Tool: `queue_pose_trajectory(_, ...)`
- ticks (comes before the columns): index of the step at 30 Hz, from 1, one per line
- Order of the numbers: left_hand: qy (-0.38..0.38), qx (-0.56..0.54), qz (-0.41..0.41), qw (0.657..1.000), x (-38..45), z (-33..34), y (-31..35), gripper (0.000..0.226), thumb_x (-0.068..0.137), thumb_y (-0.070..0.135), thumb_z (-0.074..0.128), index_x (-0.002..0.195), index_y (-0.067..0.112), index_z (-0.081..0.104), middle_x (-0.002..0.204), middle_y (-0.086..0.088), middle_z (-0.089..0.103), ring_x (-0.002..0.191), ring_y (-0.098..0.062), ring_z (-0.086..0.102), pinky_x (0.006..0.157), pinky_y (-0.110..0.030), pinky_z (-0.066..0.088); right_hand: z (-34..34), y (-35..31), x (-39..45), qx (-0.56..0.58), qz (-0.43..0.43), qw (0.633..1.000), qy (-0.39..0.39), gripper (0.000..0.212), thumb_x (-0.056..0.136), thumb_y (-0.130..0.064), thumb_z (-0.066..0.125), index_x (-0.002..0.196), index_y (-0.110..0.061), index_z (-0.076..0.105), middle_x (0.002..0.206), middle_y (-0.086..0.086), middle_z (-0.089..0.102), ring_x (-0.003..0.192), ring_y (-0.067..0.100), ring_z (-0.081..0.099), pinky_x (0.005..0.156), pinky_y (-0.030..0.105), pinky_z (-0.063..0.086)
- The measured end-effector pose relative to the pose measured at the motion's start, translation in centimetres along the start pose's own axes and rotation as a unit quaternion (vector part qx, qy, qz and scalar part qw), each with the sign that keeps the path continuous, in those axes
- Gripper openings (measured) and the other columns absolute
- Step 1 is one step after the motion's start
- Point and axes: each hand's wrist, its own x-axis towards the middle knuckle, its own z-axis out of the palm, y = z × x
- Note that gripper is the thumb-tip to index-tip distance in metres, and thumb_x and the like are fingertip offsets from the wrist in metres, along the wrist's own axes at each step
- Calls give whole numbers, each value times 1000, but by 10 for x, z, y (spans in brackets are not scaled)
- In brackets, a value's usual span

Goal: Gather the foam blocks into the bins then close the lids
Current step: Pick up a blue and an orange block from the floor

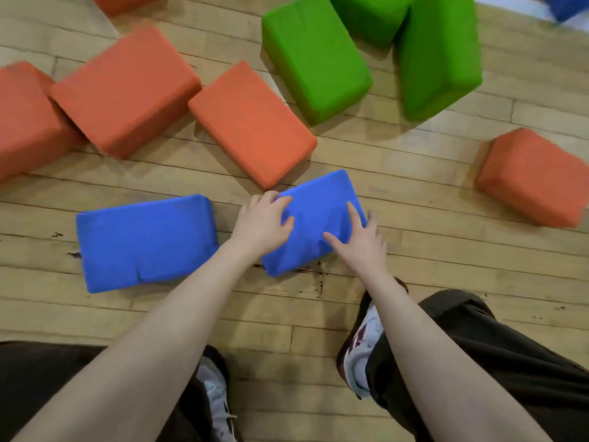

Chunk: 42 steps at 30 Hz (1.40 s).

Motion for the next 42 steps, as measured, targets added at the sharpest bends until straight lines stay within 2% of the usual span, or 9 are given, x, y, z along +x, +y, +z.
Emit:
queue_pose_trajectory(6, -10, 108, 35, 994, 2, 45, 2, 76, 83, 63, 49, 146, 25, 29, 153, -12, 15, 137, -32, 17, 107, -43, 25, 30, 15, 17, 108, -22, 993, 52, 79, 83, -51, 61, 148, -37, 18, 151, 12, 18, 125, 37, 35, 105, 47, 33)
queue_pose_trajectory(10, -37, 106, 22, 993, -7, 46, 0, 104, 71, 78, 49, 151, 23, 10, 157, -12, -4, 144, -33, -1, 114, -45, 11, 27, 14, 7, 124, -58, 975, 174, 68, 80, -49, 62, 142, -31, 40, 141, 11, 39, 116, 36, 42, 102, 44, 34)
queue_pose_trajectory(15, 9, 87, 55, 995, -18, 40, -1, 116, 60, 79, 59, 150, 33, 3, 156, -10, 4, 140, -35, 9, 111, -47, 18, 17, -2, -14, 153, -133, 940, 275, 70, 73, -55, 53, 136, -25, 48, 129, -1, 51, 107, 26, 45, 89, 38, 32)
queue_pose_trajectory(18, 75, 59, 81, 992, -20, 39, -6, 100, 69, 66, 64, 149, 25, 20, 149, -10, 25, 130, -36, 28, 100, -48, 37, 15, -9, -21, 183, -178, 935, 247, 69, 76, -51, 53, 139, -25, 44, 137, 3, 44, 119, 25, 43, 100, 42, 33)
queue_pose_trajectory(22, 146, -37, 110, 982, -21, 33, -21, 73, 82, 55, 40, 139, 10, 43, 136, -13, 49, 115, -40, 47, 89, -47, 48, 12, -7, -23, 221, -233, 924, 207, 73, 76, -37, 60, 142, -13, 39, 139, 9, 38, 127, 23, 38, 106, 47, 35)
queue_pose_trajectory(29, 61, 19, 103, 993, -27, 46, -28, 101, 70, 69, 60, 150, 25, 15, 157, -9, 12, 142, -39, 11, 112, -53, 21, 6, -7, -26, 144, -256, 926, 237, 75, 74, -49, 63, 137, -13, 45, 137, 5, 46, 120, 18, 42, 103, 34, 32)
queue_pose_trajectory(33, 164, 12, 179, 970, -30, 43, -34, 72, 81, 60, 47, 135, 13, 48, 132, -17, 51, 122, -47, 46, 94, -56, 44, 6, -8, -24, 181, -289, 914, 221, 63, 77, -48, 65, 129, -15, 55, 129, 12, 43, 118, 21, 43, 98, 29, 41)
queue_pose_trajectory(38, 277, 3, 233, 932, -33, 28, -40, 43, 96, 48, 38, 127, 19, 46, 120, -13, 62, 107, -33, 61, 83, -43, 53, -4, -35, -16, 156, -288, 890, 316, 51, 77, -51, 66, 113, -15, 66, 113, 14, 52, 102, 24, 50, 82, 27, 45)
queue_pose_trajectory(42, 295, 87, 258, 916, -39, 5, -44, 79, 74, 59, 63, 137, 16, 40, 127, -13, 52, 104, -33, 59, 80, -41, 50, -20, -60, -16, 166, -275, 887, 331, 51, 74, -56, 63, 106, -17, 69, 109, 12, 54, 95, 26, 53, 71, 34, 50)
